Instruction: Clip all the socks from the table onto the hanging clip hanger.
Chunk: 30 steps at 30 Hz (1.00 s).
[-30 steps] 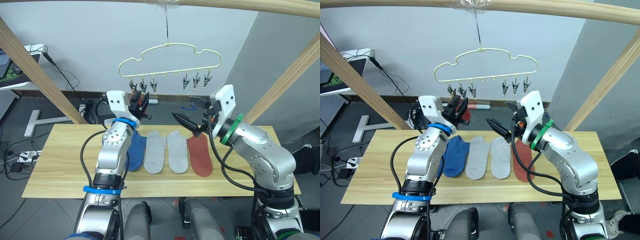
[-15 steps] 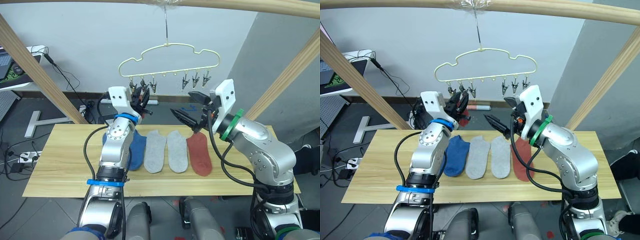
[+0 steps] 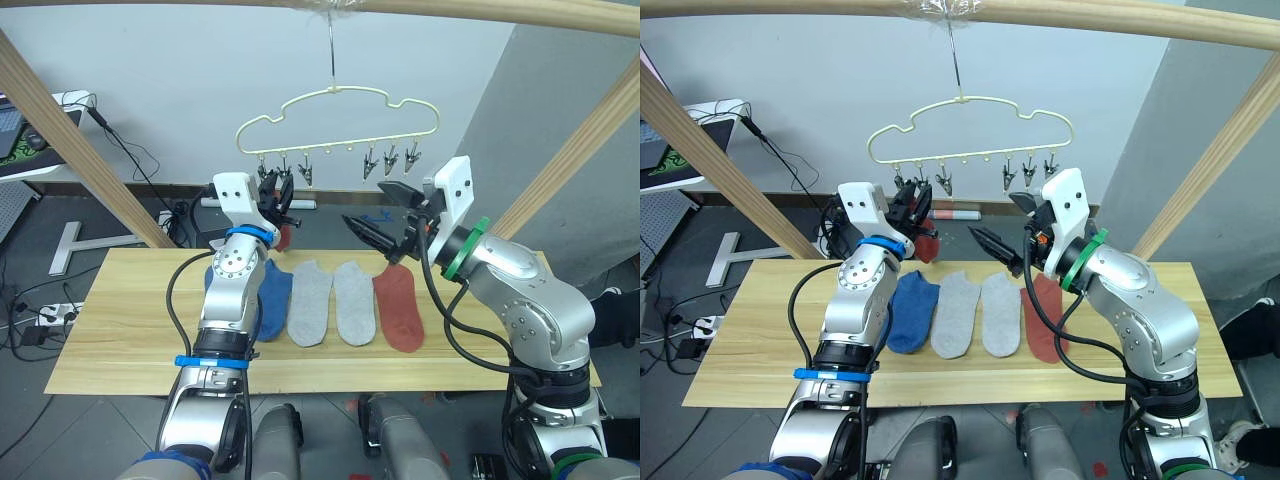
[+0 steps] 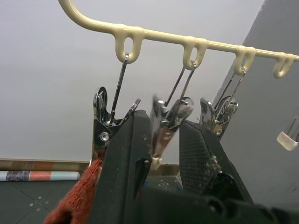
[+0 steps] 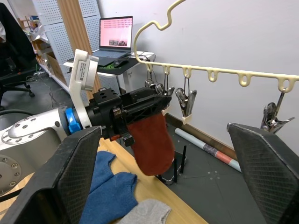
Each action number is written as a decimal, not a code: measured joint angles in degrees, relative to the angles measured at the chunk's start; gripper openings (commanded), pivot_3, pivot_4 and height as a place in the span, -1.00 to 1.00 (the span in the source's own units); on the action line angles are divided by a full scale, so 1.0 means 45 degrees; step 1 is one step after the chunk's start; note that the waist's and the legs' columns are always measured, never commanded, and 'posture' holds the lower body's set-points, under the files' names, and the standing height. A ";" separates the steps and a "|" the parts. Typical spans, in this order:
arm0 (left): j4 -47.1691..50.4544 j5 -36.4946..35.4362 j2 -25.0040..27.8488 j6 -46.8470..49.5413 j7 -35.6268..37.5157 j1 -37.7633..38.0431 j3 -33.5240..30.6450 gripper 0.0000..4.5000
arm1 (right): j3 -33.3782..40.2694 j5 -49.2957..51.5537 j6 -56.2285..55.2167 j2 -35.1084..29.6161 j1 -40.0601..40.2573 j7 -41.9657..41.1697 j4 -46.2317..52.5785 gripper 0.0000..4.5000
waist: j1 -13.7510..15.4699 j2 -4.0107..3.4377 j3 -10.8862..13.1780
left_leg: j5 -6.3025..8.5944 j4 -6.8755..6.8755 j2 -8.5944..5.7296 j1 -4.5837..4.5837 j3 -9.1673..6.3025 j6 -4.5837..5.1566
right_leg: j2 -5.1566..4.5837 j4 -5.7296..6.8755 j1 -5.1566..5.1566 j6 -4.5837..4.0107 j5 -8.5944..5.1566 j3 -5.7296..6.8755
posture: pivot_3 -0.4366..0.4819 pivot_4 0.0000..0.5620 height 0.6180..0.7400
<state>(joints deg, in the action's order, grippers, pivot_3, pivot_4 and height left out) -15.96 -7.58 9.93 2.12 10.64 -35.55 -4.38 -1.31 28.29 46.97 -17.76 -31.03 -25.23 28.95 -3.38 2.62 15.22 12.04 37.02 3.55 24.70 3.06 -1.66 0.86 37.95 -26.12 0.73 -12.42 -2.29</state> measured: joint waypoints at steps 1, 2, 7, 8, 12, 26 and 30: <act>-0.0001 0.0000 0.0000 -0.0002 0.0001 0.0000 -0.0001 -0.42 | 0.0000 0.0000 0.0000 -0.0002 0.0000 0.0014 0.0000 1.00 | 0.0000 0.0000 0.0000 | 0.0000 0.0000 0.0000 0.0000 0.0000 0.0000 | 0.0000 0.0000 0.0000 0.0000 0.0000 0.0000 | -0.33 -0.12 1.00; -0.0001 0.0001 0.0000 -0.0003 0.0001 0.0000 -0.0001 -0.42 | 0.0000 0.0000 0.0000 -0.0002 0.0000 0.0030 0.0000 1.00 | 0.0000 0.0000 0.0000 | 0.0000 0.0001 0.0000 0.0000 0.0000 0.0000 | 0.0000 0.0000 0.0000 0.0000 0.0000 0.0000 | -0.33 -0.12 1.00; -0.0410 0.0007 -0.0004 -0.0115 -0.0007 -0.0235 -0.0018 -0.42 | 0.0006 0.0005 0.0000 -0.0030 -0.0020 0.0073 -0.0020 1.00 | 0.0001 0.0000 0.0000 | 0.0000 0.0003 -0.0002 0.0000 -0.0002 0.0000 | 0.0000 0.0002 0.0000 0.0000 0.0000 0.0002 | -0.33 -0.12 1.00; -0.0582 0.0010 -0.0005 -0.0211 -0.0008 -0.0386 -0.0026 -0.42 | 0.0007 0.0006 0.0000 -0.0031 -0.0041 0.0073 -0.0026 1.00 | 0.0001 0.0000 0.0000 | 0.0000 0.0004 -0.0002 0.0000 0.0001 0.0000 | 0.0000 0.0002 0.0000 0.0000 0.0000 0.0001 | -0.33 -0.11 1.00; -0.0640 0.0018 -0.0031 -0.0371 -0.0013 -0.0699 -0.0023 -0.42 | 0.0010 0.0008 0.0000 -0.0040 -0.0075 0.0072 -0.0034 1.00 | -0.0004 0.0000 0.0000 | 0.0000 -0.0002 -0.0001 0.0000 0.0002 0.0000 | 0.0000 -0.0001 0.0000 0.0000 0.0000 0.0000 | -0.33 -0.11 1.00; -0.1024 0.0077 -0.0166 -0.0628 -0.0132 -0.0812 -0.0027 -0.42 | 0.0031 0.0014 0.0002 -0.0105 -0.0170 0.0089 -0.0035 1.00 | -0.0010 0.0000 0.0000 | 0.0000 0.0000 0.0000 0.0000 0.0000 0.0000 | 0.0001 0.0001 0.0000 0.0001 0.0000 0.0001 | -0.34 -0.10 1.00; -0.1028 0.0098 -0.0188 -0.0628 -0.0256 -0.0804 -0.0032 -0.42 | 0.0030 0.0017 0.0003 -0.0105 -0.0265 0.0090 -0.0035 1.00 | -0.0011 0.0000 0.0000 | 0.0000 0.0001 -0.0001 0.0000 0.0000 0.0000 | 0.0000 0.0001 0.0000 0.0001 0.0000 0.0001 | -0.34 -0.09 1.00</act>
<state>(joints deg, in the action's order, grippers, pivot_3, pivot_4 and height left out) -20.59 -7.14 9.08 -0.71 9.49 -39.17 -4.52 -1.18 28.36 46.98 -18.23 -32.23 -24.83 28.79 -3.43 2.62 15.22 12.04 37.03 3.54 24.70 3.06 -1.66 0.87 37.95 -26.11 0.73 -12.42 -2.29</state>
